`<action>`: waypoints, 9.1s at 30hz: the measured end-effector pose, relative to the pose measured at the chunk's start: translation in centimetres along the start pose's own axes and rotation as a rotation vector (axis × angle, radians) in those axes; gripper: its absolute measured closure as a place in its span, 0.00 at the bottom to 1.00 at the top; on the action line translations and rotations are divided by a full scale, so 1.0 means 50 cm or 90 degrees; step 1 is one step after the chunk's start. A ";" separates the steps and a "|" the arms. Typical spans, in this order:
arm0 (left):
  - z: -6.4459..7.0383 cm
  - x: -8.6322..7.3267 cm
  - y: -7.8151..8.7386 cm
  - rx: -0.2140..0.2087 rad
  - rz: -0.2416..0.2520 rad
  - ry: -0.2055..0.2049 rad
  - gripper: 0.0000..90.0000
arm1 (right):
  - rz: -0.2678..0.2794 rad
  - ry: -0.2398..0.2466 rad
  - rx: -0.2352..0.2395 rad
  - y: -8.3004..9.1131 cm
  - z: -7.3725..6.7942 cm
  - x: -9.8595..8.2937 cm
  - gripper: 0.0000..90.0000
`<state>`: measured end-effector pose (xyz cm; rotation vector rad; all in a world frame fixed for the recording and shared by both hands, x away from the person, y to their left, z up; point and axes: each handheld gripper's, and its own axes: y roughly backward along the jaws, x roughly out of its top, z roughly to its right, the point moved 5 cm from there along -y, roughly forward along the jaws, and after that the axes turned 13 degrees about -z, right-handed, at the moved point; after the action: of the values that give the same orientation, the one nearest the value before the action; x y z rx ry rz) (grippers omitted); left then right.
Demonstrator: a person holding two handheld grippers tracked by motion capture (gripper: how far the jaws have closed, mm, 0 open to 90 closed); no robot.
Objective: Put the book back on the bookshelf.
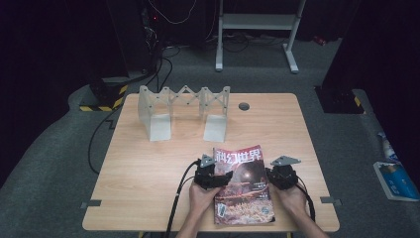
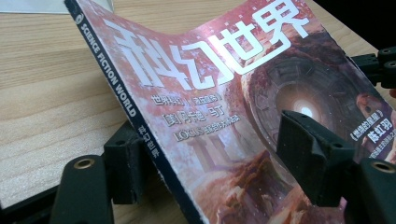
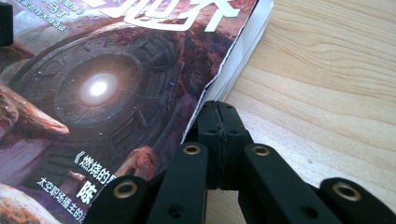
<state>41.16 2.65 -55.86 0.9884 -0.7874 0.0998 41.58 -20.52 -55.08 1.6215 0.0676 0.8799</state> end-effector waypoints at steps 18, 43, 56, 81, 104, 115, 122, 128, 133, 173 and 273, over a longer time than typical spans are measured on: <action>0.007 -0.002 -0.001 -0.025 -0.004 -0.008 0.25 | 0.039 -0.005 0.025 -0.002 -0.016 -0.010 1.00; 0.015 -0.008 0.008 -0.027 -0.042 -0.011 0.53 | 0.056 0.039 0.049 -0.009 -0.052 -0.002 1.00; 0.014 -0.010 0.027 -0.032 -0.070 0.027 0.75 | 0.069 0.061 0.045 -0.010 -0.063 -0.007 0.99; 0.020 -0.001 0.069 -0.072 -0.033 0.046 0.88 | 0.082 0.024 -0.031 0.003 0.005 -0.034 0.76; 0.023 0.022 0.142 -0.055 -0.003 0.016 0.89 | 0.110 -0.026 -0.023 -0.003 0.024 -0.042 0.59; 0.012 0.038 0.186 -0.047 0.018 0.013 0.90 | 0.110 -0.026 -0.021 -0.004 0.023 -0.041 0.57; 0.016 0.058 0.216 -0.036 0.027 -0.009 0.90 | 0.111 -0.026 -0.021 -0.004 0.023 -0.041 0.57; 0.015 0.074 0.239 -0.018 0.022 -0.020 0.91 | 0.111 -0.027 -0.020 -0.004 0.023 -0.041 0.56; 0.012 0.084 0.258 -0.007 0.024 -0.027 0.91 | 0.112 -0.027 -0.020 -0.004 0.022 -0.042 0.56; -0.047 0.173 0.381 0.105 0.003 -0.068 0.92 | 0.113 -0.026 -0.020 -0.005 0.021 -0.041 0.55; -0.305 0.329 0.509 0.194 -0.177 0.118 0.92 | 0.105 -0.008 -0.028 0.000 0.015 -0.044 0.55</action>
<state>50.88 24.66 -31.94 1.3488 -0.4661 0.0701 40.45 -22.26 -56.15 1.6075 -0.0941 0.9906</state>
